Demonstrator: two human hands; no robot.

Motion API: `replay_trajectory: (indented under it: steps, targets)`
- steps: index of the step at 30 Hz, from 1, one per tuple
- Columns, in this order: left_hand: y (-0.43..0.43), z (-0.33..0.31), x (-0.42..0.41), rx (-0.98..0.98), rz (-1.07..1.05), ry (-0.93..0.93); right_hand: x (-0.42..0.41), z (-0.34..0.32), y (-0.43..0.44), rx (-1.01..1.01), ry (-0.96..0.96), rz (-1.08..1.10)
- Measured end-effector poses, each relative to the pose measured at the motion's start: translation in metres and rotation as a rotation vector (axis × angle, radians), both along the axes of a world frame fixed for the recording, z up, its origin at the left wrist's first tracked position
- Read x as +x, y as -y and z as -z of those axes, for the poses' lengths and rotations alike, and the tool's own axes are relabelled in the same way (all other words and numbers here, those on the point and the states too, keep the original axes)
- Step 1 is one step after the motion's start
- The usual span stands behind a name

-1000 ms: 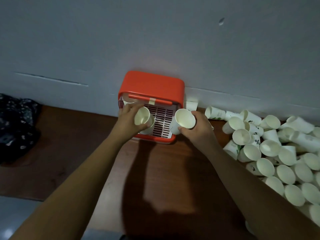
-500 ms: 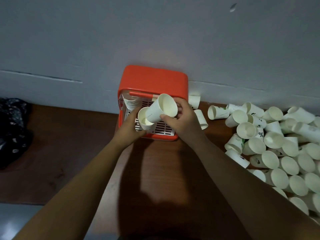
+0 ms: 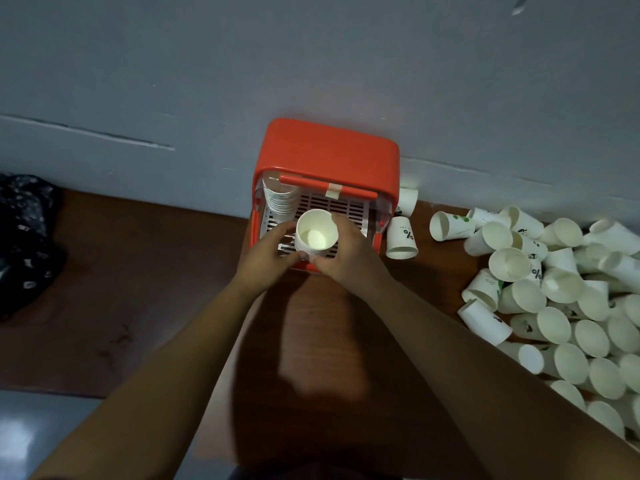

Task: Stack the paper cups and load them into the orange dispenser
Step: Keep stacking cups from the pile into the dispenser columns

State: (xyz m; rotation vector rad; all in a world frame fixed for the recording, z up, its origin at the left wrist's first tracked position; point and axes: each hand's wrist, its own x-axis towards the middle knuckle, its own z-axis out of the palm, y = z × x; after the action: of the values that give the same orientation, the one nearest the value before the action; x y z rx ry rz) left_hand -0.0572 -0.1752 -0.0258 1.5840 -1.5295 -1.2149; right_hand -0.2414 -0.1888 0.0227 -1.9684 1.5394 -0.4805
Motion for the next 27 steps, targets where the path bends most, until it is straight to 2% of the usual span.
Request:
replay_trajectory:
  steps: [3, 7, 10, 14, 27]
  targets:
    - [0.002, 0.001, 0.001, 0.018, -0.015, -0.018, -0.001, 0.001, 0.005, 0.138, 0.067, 0.047]
    - [0.005, 0.001, 0.001, 0.076, -0.021, -0.052, -0.002, 0.007, 0.008, 0.209, 0.208, 0.151]
    - [0.004, 0.004, 0.001, 0.102, -0.030, -0.079, -0.004, 0.022, 0.005, 0.311, 0.244, 0.242]
    - [0.006, 0.007, -0.001, 0.136, -0.024, -0.094, -0.006, 0.040, 0.001, 0.400, 0.261, 0.238]
    - [0.031, 0.024, -0.041, 0.005, -0.130, -0.182, -0.011, 0.061, 0.042, 0.203, 0.287, 0.346]
